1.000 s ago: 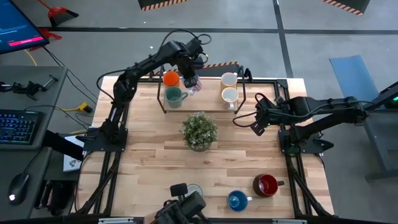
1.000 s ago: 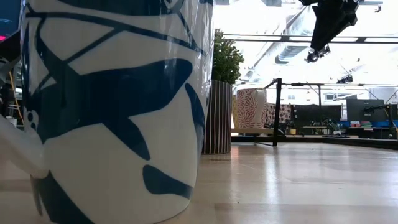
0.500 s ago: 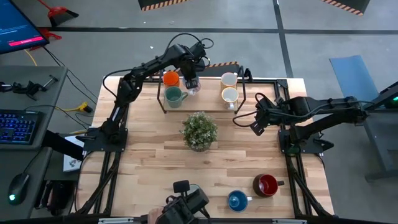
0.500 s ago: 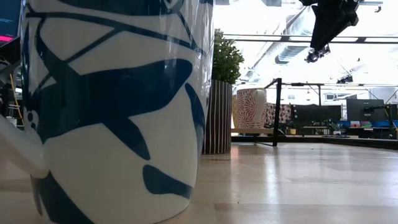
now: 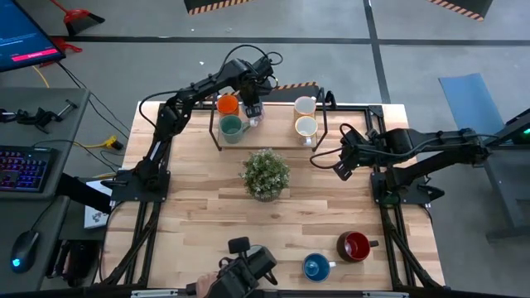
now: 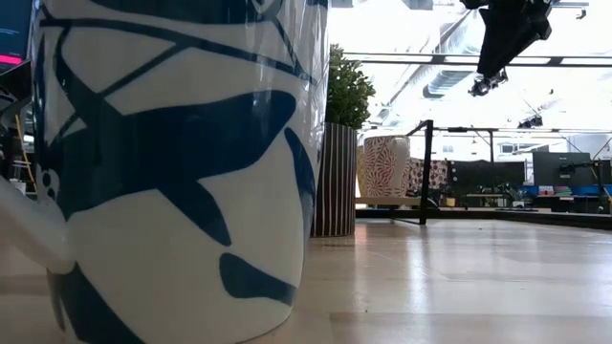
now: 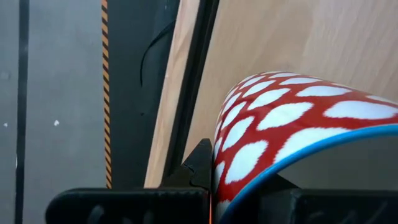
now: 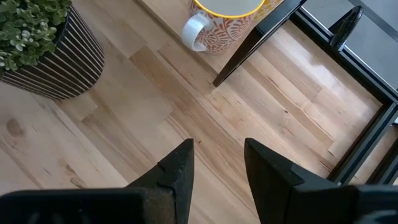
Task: Place coffee mugs
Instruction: Put the red mug on the shelf
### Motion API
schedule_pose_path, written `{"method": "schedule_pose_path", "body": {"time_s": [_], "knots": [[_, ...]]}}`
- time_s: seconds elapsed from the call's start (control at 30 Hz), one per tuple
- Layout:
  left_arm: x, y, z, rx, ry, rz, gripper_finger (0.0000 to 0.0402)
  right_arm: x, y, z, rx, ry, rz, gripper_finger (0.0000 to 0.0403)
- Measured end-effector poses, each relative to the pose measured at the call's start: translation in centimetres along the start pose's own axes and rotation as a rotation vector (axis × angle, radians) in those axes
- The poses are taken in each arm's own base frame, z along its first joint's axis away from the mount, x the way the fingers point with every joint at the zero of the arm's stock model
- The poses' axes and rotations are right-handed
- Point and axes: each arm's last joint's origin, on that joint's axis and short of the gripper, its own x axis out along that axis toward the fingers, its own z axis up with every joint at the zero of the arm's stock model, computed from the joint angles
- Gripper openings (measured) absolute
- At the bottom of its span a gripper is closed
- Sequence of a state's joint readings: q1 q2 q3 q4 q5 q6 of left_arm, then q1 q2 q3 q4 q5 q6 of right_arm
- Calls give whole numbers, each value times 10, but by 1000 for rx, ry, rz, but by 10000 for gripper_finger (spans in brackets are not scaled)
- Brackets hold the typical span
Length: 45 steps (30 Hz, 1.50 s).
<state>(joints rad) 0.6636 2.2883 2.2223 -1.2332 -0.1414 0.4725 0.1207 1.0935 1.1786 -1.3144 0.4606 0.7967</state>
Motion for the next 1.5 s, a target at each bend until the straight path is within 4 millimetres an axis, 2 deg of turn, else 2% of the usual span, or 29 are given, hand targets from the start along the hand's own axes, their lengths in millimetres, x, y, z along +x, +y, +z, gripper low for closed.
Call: {"method": "schedule_pose_path", "body": {"time_s": [0.37, 0.63, 1.2, 1.33, 1.5], "knots": [[3, 1, -4, -19, 43, -7, 8, 0, 0, 0, 0, 1, 1, 119], [10, 1, -4, -22, 64, 4, 45, 0, 0, 0, -1, 6, 5, 119], [8, 2, -3, -23, 59, 28, 49, 0, 1, -1, -4, 23, 22, 119], [1, 5, -4, -30, 47, 35, 49, 0, 1, -1, -4, 32, 30, 119], [-19, 7, -7, -39, 8, 54, 49, 0, 1, -1, -4, 33, 31, 119]]}}
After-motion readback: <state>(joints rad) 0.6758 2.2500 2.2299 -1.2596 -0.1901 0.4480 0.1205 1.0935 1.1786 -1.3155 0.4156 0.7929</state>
